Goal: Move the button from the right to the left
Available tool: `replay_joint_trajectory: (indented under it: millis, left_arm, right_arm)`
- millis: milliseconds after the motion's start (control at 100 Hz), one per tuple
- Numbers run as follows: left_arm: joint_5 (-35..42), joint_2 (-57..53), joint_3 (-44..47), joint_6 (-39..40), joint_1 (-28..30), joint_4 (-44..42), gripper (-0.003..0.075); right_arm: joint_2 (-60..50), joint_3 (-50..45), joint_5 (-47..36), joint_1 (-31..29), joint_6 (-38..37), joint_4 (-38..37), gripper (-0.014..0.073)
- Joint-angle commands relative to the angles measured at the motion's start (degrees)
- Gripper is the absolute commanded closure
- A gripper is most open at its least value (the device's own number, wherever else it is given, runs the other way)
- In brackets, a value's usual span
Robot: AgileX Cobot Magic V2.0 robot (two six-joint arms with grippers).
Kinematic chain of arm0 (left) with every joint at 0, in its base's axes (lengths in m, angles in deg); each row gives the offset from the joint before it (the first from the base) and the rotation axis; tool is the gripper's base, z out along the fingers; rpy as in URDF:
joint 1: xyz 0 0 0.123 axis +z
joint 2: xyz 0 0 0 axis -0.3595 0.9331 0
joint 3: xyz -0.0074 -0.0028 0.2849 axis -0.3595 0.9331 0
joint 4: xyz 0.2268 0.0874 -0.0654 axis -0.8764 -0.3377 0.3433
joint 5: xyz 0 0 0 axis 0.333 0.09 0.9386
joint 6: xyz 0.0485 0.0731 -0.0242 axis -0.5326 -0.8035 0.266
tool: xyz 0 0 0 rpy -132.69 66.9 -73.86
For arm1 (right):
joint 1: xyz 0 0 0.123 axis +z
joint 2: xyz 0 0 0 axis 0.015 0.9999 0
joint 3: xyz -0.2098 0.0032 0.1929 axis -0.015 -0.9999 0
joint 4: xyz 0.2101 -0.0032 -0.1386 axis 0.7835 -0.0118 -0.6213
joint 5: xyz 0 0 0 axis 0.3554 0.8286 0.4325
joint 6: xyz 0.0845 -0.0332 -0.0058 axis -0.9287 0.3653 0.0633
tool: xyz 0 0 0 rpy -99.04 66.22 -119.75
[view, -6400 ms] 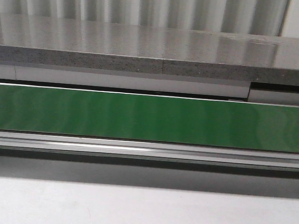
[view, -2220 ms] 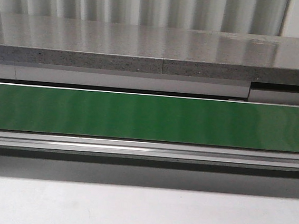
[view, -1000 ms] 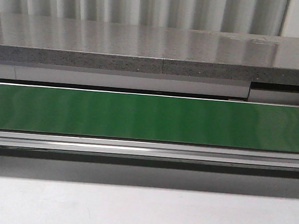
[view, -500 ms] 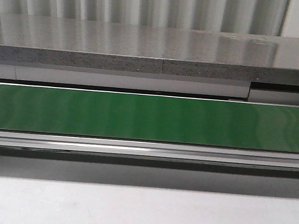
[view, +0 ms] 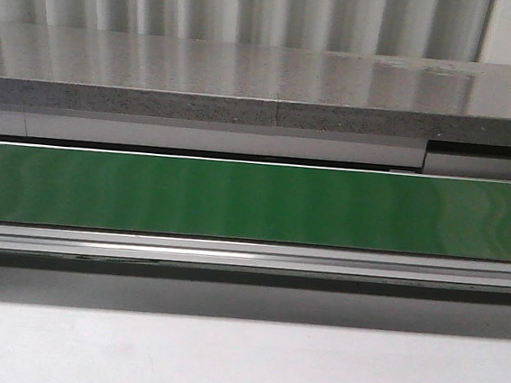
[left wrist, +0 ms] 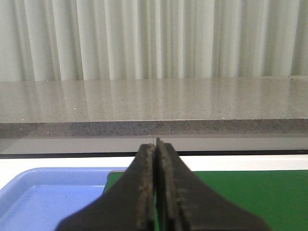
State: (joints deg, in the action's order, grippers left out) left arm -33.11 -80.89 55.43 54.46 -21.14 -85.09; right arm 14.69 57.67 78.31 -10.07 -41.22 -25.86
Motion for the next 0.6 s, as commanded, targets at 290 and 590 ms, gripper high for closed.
replay_joint_trajectory:
  millis: [290, 590]
  left_arm:
    - [4.6, -2.0, 1.4, 0.2, -0.5, 0.4, 0.074]
    - [4.7, -2.0, 1.4, 0.2, -0.5, 0.4, 0.074]
  right_arm:
    - [-16.7, -10.5, -0.4, 0.2, 1.2, 0.5, 0.0237]
    - [-18.3, -12.0, -0.5, 0.2, 1.2, 1.5, 0.0664]
